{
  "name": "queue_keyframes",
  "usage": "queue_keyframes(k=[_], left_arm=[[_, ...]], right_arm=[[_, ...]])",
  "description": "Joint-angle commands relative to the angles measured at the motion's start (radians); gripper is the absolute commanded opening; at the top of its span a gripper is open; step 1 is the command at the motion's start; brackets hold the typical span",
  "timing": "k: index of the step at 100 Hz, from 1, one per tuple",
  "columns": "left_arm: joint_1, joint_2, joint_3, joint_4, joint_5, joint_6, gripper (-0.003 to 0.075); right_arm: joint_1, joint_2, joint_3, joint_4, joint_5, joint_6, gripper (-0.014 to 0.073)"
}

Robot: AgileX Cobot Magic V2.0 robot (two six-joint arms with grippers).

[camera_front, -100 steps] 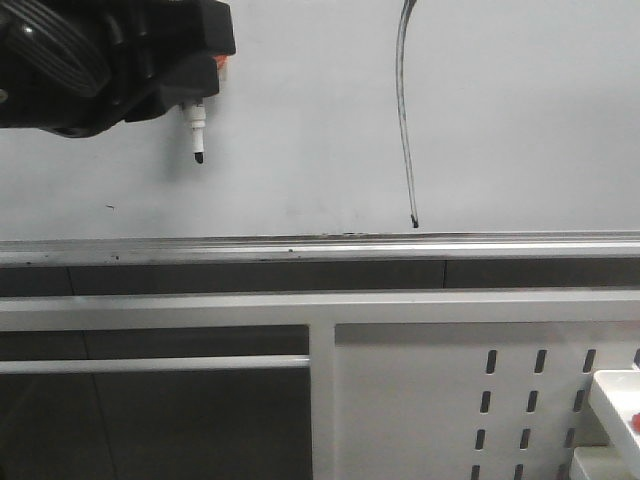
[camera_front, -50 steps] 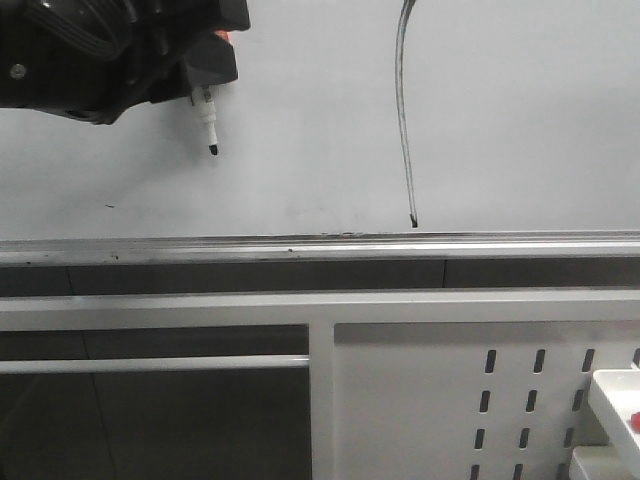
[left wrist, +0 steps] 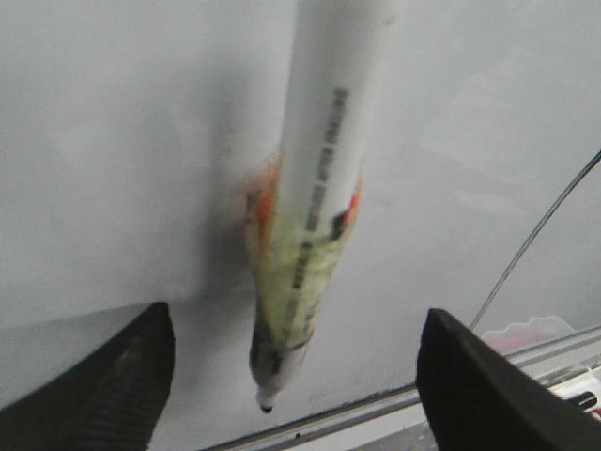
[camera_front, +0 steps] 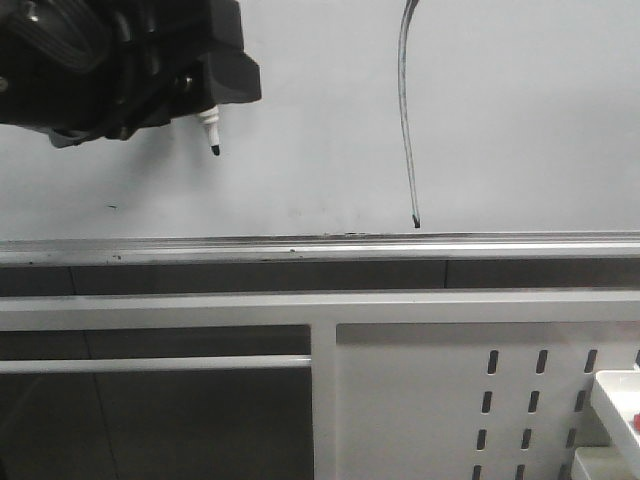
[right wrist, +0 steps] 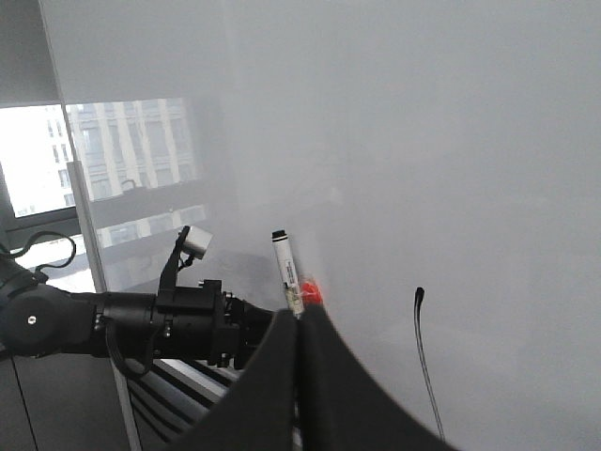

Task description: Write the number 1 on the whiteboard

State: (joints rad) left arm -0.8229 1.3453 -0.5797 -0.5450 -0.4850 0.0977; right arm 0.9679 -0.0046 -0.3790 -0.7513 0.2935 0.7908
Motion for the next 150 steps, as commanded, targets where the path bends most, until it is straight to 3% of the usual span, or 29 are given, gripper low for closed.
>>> queue_keyframes(k=[1, 27, 34, 41, 55, 70, 94, 150], left_arm=[[0.004, -0.069, 0.006, 0.006, -0.025, 0.004, 0.0505], [0.004, -0.288, 0.123, 0.068, 0.037, 0.006, 0.0504], [0.004, -0.373, 0.134, 0.075, 0.098, 0.006, 0.0473], [0.004, -0.464, 0.136, 0.099, 0.184, 0.019, 0.0364], [0.004, -0.664, 0.136, 0.192, 0.398, 0.111, -0.0024], [0.004, -0.843, 0.136, 0.253, 0.587, 0.125, -0.0020], [0.004, -1.022, 0.136, 0.246, 0.786, 0.126, -0.0020], [0.004, -1.040, 0.136, 0.245, 0.809, 0.126, -0.0020]], right_arm=[[-0.006, 0.012, -0.021, -0.013, -0.071, -0.001, -0.0050], [-0.006, 0.012, -0.021, -0.013, -0.071, -0.001, -0.0050], [-0.006, 0.012, -0.021, -0.013, -0.071, -0.001, -0.0050], [-0.006, 0.012, -0.021, -0.013, -0.069, -0.001, -0.0050], [-0.006, 0.012, -0.021, -0.078, 0.043, -0.021, -0.0050], [-0.006, 0.012, -0.021, -0.116, 0.208, -0.021, -0.0050], [-0.006, 0.012, -0.021, -0.132, 0.200, -0.021, -0.0050], [-0.006, 0.012, -0.021, -0.132, 0.200, -0.021, -0.0050]])
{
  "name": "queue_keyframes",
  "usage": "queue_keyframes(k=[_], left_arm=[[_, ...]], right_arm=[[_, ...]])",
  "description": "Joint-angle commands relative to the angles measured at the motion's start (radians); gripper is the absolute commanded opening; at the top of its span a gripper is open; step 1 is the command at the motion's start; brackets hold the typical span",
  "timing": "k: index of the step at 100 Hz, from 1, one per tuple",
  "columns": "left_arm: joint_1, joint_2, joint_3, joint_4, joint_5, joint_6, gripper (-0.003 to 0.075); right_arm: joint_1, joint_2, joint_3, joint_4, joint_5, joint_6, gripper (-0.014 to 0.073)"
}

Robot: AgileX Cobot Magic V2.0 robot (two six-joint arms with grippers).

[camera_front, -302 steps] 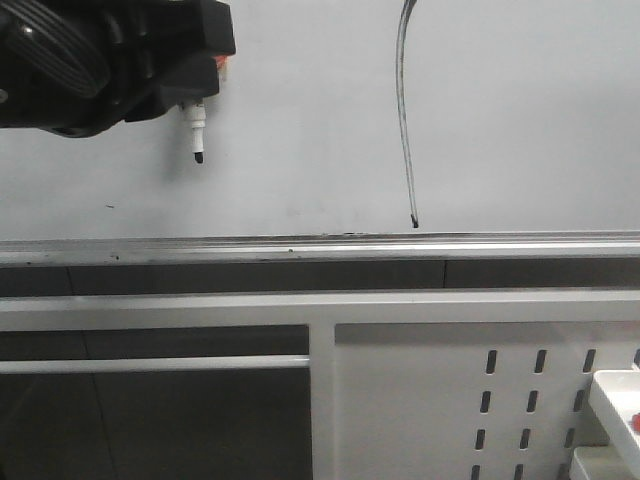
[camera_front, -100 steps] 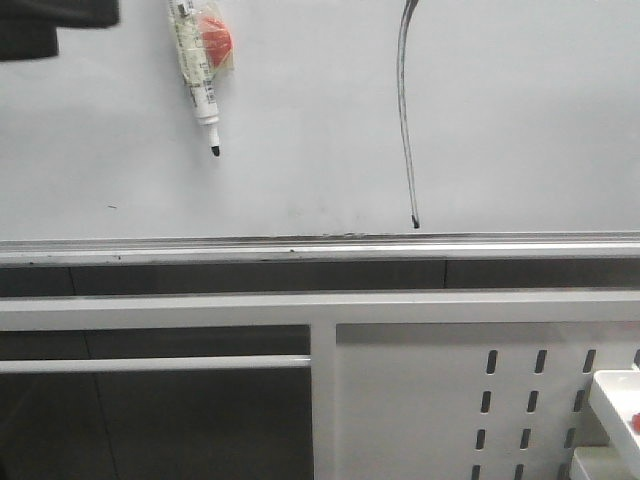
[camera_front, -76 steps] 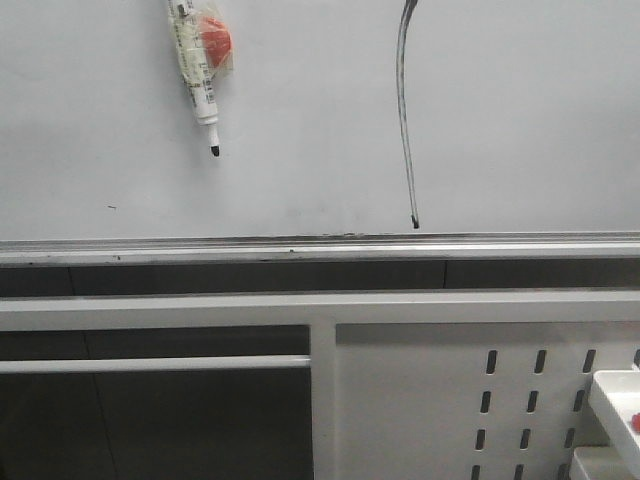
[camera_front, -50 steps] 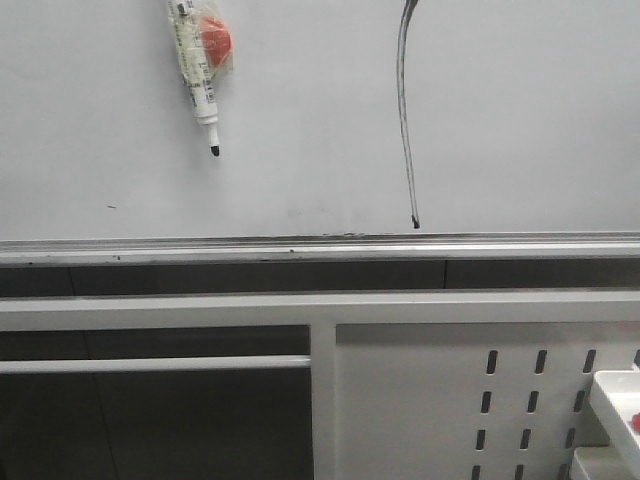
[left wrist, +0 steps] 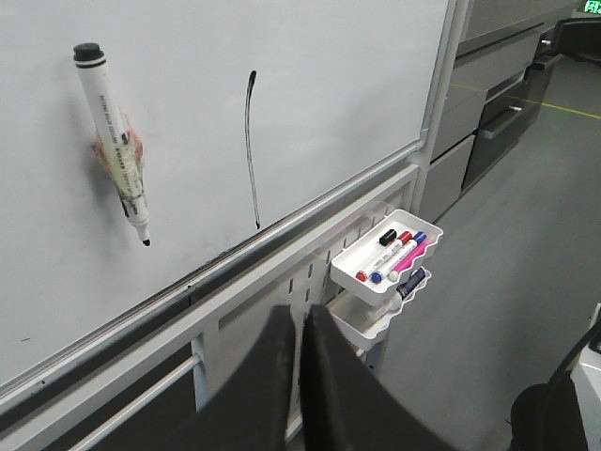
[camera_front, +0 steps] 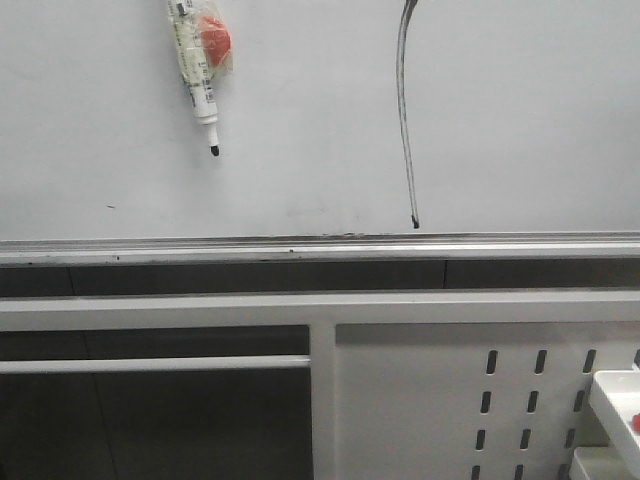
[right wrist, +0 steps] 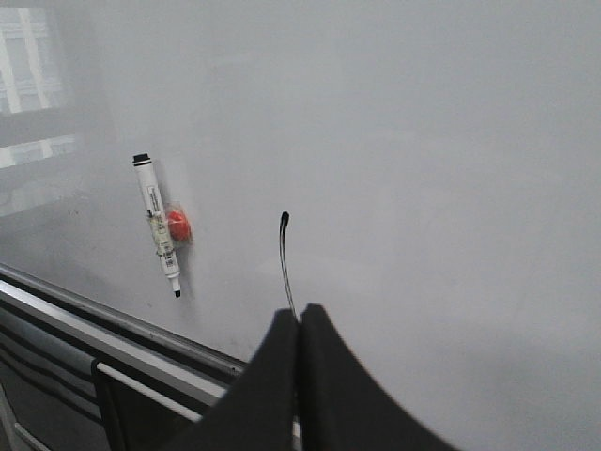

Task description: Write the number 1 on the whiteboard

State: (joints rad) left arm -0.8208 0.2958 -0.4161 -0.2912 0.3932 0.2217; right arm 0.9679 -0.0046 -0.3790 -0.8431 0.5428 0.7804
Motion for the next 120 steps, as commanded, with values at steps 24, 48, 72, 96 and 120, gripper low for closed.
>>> queue_keyframes(k=[24, 48, 72, 96, 120], left_arm=[[0.037, 0.005, 0.025, 0.128, -0.115, 0.008, -0.0020], [0.312, -0.148, 0.266, 0.217, -0.403, 0.008, -0.0020], [0.556, -0.318, 0.409, 0.213, -0.303, -0.041, -0.0020], [0.652, -0.323, 0.454, 0.141, -0.102, -0.124, -0.0020], [0.662, -0.323, 0.454, 0.126, -0.100, -0.124, -0.0020]], right_arm=[[-0.006, 0.012, -0.021, -0.040, -0.049, -0.011, -0.0050], [-0.006, 0.012, -0.021, -0.040, -0.049, -0.011, -0.0050], [-0.006, 0.012, -0.021, -0.040, -0.049, -0.011, -0.0050], [-0.006, 0.012, -0.021, -0.042, -0.051, -0.011, -0.0050], [-0.006, 0.012, -0.021, -0.042, -0.051, -0.011, -0.0050]])
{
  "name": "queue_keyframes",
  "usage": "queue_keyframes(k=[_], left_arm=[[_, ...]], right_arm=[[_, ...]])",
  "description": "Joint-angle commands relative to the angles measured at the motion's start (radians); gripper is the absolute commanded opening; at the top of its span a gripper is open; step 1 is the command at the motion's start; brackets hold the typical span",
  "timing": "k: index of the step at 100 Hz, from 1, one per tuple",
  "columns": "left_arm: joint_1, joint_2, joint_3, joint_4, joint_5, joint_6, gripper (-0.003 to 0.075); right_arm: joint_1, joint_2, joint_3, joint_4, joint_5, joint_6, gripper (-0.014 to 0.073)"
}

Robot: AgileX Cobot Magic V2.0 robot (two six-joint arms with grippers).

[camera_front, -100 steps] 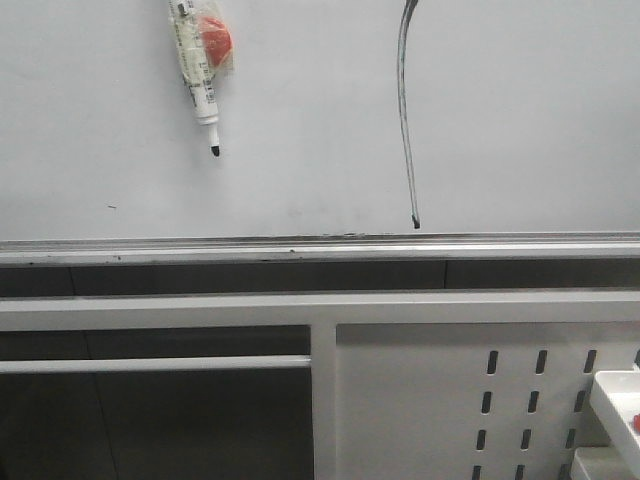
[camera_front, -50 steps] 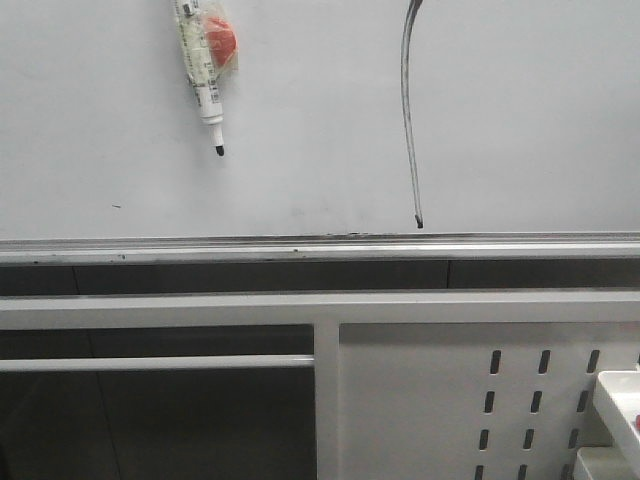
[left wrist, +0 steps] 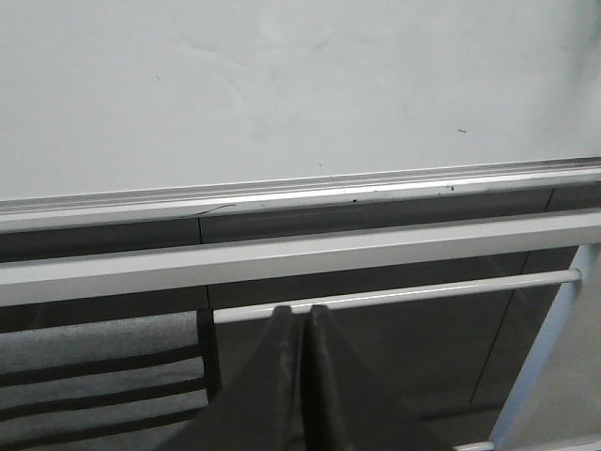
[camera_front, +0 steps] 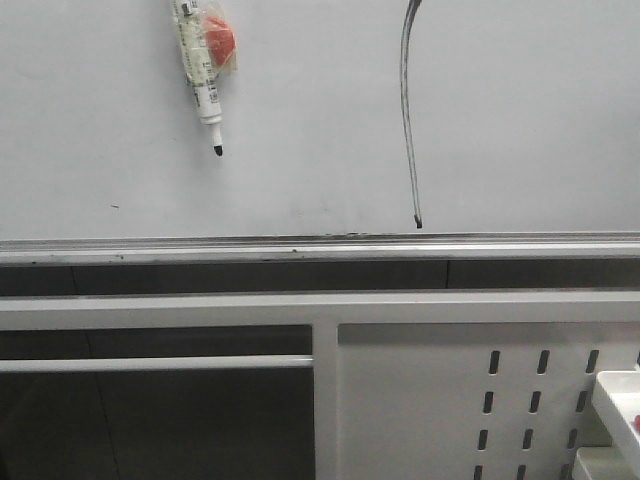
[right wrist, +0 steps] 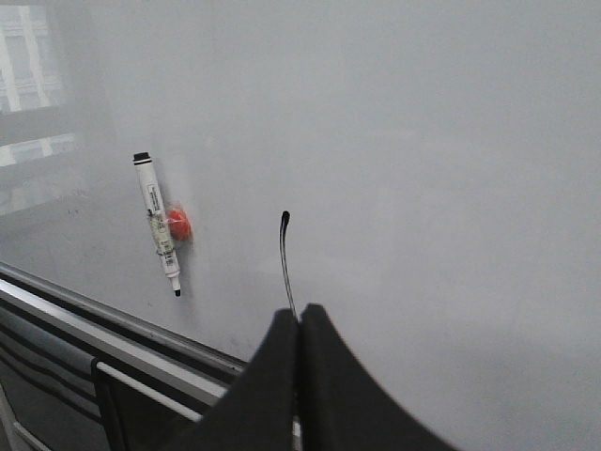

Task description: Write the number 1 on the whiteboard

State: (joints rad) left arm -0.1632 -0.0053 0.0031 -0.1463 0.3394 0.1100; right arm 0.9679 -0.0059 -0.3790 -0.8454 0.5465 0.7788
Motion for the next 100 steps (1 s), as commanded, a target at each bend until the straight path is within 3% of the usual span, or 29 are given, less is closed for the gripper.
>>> queue_keyframes(k=[1, 58, 68, 76, 88, 100], left_arm=[[0.004, -0.022, 0.035, -0.019, -0.046, -0.012, -0.0020], [0.004, -0.022, 0.035, -0.019, -0.046, -0.012, -0.0020], [0.004, -0.022, 0.035, -0.019, -0.046, -0.012, -0.0020], [0.004, -0.022, 0.035, -0.019, -0.046, -0.012, -0.0020], [0.004, -0.022, 0.035, -0.019, -0.046, -0.012, -0.0020], [0.004, -0.022, 0.035, -0.019, -0.046, -0.012, -0.0020]], right_arm=[[-0.006, 0.013, -0.021, -0.040, -0.055, -0.009, -0.0050], [-0.006, 0.013, -0.021, -0.040, -0.052, -0.009, -0.0050], [-0.006, 0.013, -0.004, -0.065, 0.061, -0.009, -0.0050], [-0.006, 0.013, 0.042, -0.065, 0.001, -0.009, -0.0050], [-0.009, 0.013, 0.106, 0.035, -0.024, -0.020, -0.0050], [-0.058, 0.013, 0.172, 0.145, -0.148, -0.161, -0.0050]])
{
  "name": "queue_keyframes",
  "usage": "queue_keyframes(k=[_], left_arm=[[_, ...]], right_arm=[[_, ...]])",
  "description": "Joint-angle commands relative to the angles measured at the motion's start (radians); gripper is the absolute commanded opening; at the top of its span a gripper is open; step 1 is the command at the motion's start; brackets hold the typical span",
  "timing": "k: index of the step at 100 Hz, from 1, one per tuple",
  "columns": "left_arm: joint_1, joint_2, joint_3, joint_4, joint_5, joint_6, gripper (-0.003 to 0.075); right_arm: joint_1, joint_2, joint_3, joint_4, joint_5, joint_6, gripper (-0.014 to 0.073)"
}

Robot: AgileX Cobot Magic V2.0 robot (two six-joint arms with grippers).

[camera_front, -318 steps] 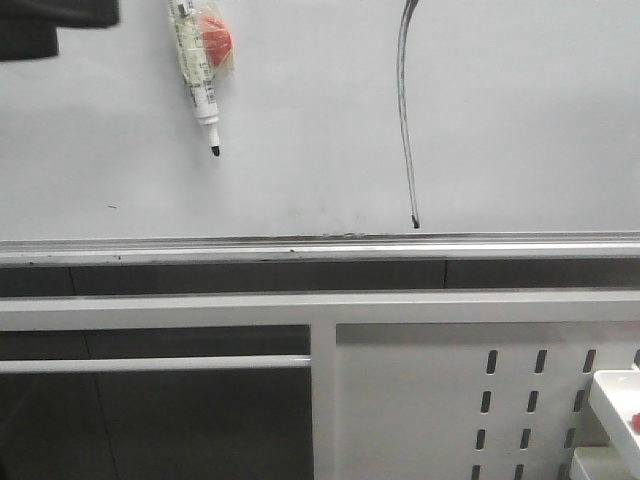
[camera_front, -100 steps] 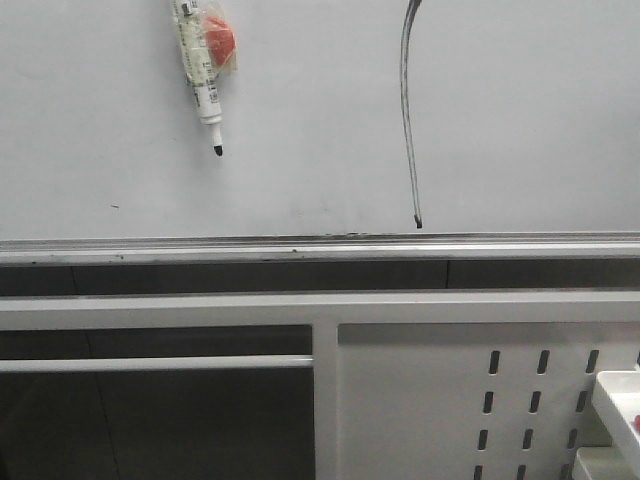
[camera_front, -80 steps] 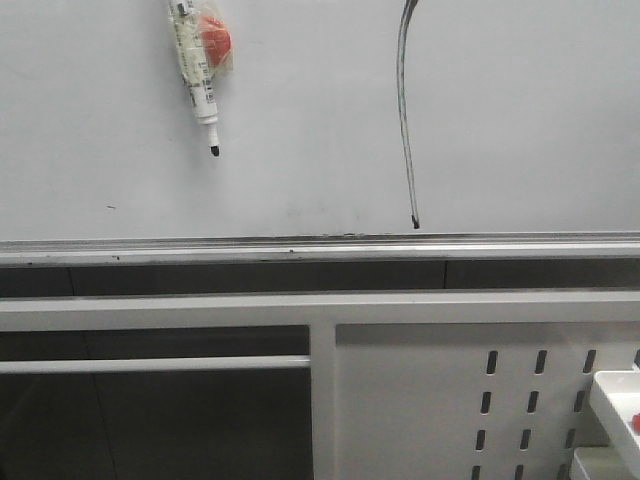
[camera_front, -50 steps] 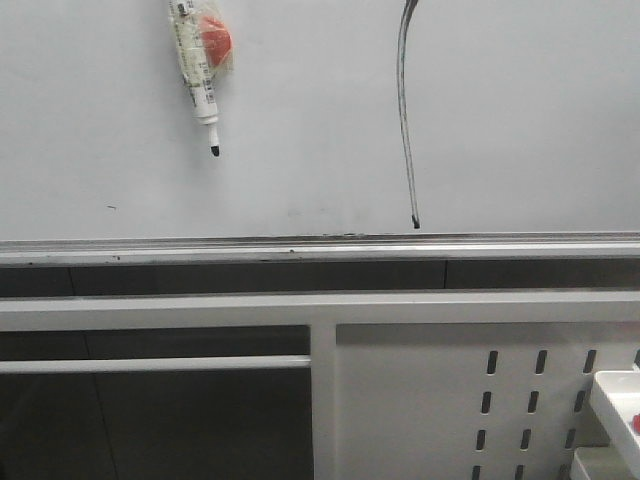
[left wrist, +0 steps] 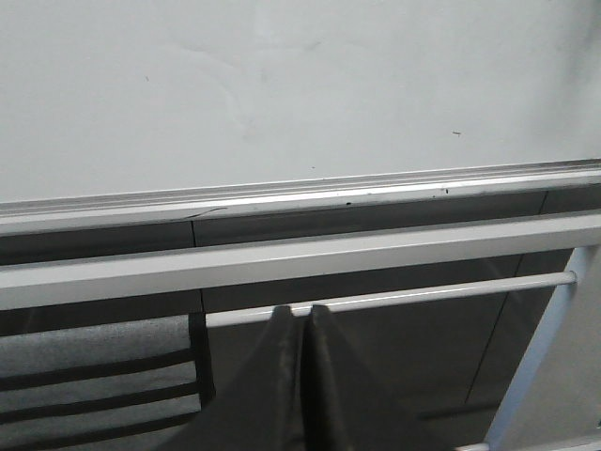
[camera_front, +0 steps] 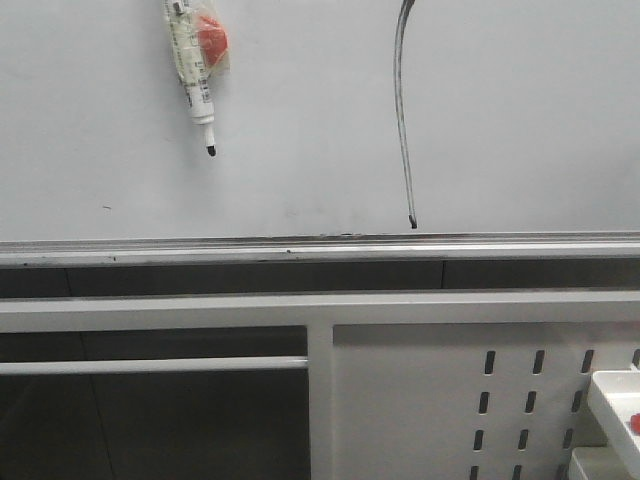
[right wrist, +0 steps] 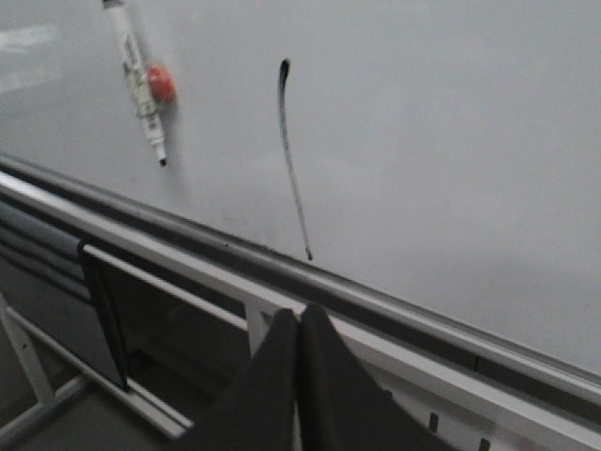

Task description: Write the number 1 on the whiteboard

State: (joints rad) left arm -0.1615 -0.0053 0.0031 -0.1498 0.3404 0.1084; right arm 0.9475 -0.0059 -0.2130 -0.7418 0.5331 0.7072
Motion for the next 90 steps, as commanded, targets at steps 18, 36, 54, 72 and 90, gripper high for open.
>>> queue_keyframes(k=[18, 36, 54, 72, 90], left_arm=[[0.003, -0.022, 0.035, -0.015, -0.047, -0.011, -0.0020], [0.003, -0.022, 0.035, -0.015, -0.047, -0.011, -0.0020], [0.003, -0.022, 0.035, -0.015, -0.047, -0.011, -0.0020], [0.003, -0.022, 0.035, -0.015, -0.047, -0.011, -0.0020], [0.003, -0.022, 0.035, -0.015, -0.047, -0.011, -0.0020]], right_arm=[[-0.256, 0.013, 0.126, 0.521, -0.345, -0.445, -0.0050], [-0.488, 0.009, 0.225, 0.565, -0.506, -0.562, -0.0050], [-0.519, -0.023, 0.235, 0.580, -0.311, -0.560, -0.0050], [-0.519, -0.023, 0.235, 0.596, -0.223, -0.560, -0.0050], [-0.519, -0.023, 0.235, 0.596, -0.234, -0.560, -0.0050]])
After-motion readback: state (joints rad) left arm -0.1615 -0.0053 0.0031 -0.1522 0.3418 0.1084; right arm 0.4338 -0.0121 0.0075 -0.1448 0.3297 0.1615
